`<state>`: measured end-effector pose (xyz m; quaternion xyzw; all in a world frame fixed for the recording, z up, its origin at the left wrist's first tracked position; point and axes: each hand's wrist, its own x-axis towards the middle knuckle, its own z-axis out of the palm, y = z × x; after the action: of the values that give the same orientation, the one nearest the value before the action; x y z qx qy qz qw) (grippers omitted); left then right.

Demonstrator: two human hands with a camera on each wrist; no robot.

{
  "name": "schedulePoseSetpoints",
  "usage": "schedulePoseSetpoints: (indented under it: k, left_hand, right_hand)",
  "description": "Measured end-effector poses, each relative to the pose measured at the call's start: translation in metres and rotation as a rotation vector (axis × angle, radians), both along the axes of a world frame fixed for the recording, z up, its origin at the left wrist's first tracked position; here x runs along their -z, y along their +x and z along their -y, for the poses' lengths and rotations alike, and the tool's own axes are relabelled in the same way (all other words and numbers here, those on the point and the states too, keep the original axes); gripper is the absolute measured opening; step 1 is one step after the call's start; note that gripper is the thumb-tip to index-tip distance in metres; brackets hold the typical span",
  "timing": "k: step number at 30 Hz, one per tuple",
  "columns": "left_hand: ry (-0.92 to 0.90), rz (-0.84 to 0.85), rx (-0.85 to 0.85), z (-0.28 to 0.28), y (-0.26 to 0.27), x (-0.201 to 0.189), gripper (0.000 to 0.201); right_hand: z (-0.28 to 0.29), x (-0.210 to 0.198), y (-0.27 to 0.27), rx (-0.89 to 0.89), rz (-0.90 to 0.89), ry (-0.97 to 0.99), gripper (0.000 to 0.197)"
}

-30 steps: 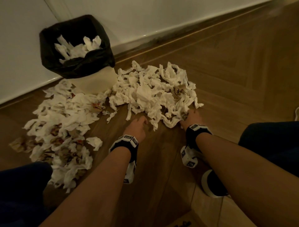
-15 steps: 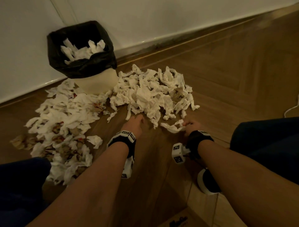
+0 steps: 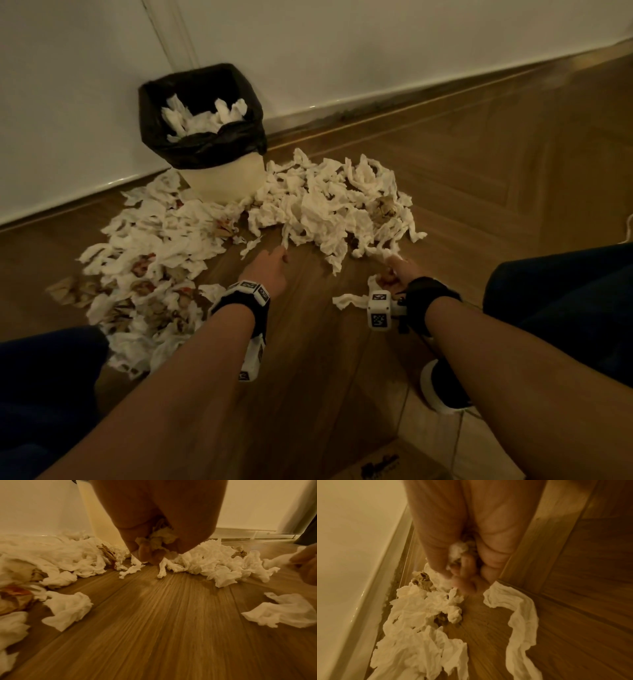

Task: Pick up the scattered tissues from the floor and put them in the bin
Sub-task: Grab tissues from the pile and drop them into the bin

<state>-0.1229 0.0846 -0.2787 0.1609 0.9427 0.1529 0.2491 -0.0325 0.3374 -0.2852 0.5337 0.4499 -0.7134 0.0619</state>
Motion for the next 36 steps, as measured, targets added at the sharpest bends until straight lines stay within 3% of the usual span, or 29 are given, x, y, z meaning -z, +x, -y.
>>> schedulePoseSetpoints:
  k: [2,4,8,10,12,16,18,20,24,27,30,33,36]
  left_hand:
    - [0.021,0.006,0.005,0.007,0.0,-0.001,0.038]
    - [0.044,-0.001,0.01,0.013,-0.001,0.001,0.048]
    - [0.008,-0.035,-0.082,0.02,-0.003,0.0,0.048]
    - [-0.003,-0.044,-0.142,0.023,-0.004,-0.004,0.046]
    - [0.011,-0.001,-0.184,0.027,-0.005,-0.008,0.04]
    - [0.103,0.012,-0.196,0.029,-0.009,-0.016,0.019]
    - [0.071,-0.089,-0.156,0.027,-0.011,-0.023,0.035]
    - [0.099,-0.187,-0.222,0.027,-0.015,-0.032,0.049]
    - [0.22,-0.231,-0.43,0.03,-0.033,-0.056,0.055]
    - [0.277,-0.265,-0.485,0.034,-0.05,-0.075,0.052]
    - [0.342,-0.31,-0.569,0.041,-0.066,-0.089,0.053]
    - [0.499,-0.251,-0.673,0.047,-0.089,-0.098,0.036]
    - [0.778,-0.073,-0.76,0.049,-0.115,-0.116,0.038]
  right_hand:
    - [0.004,0.001,0.0,0.124,-0.058,-0.153,0.014]
    - [0.008,-0.002,0.002,0.126,-0.098,-0.211,0.04]
    - [0.012,-0.01,-0.002,0.037,-0.148,-0.144,0.055]
    - [0.014,-0.016,-0.004,0.012,-0.159,-0.092,0.048]
    - [0.018,-0.019,-0.007,0.006,-0.097,-0.07,0.015]
    - [0.029,-0.028,-0.021,0.041,-0.113,-0.083,0.023]
    - [0.04,-0.039,-0.031,0.026,-0.163,-0.137,0.024]
    - [0.051,-0.051,-0.042,-0.013,-0.185,-0.159,0.037]
    - [0.076,-0.076,-0.069,-0.181,-0.112,0.025,0.035]
    - [0.089,-0.095,-0.09,-0.217,-0.149,0.154,0.031]
    - [0.096,-0.114,-0.109,-0.389,-0.195,0.328,0.024]
    - [0.108,-0.141,-0.127,-0.438,-0.27,0.346,0.015]
    - [0.12,-0.165,-0.156,-0.447,-0.323,0.335,0.036]
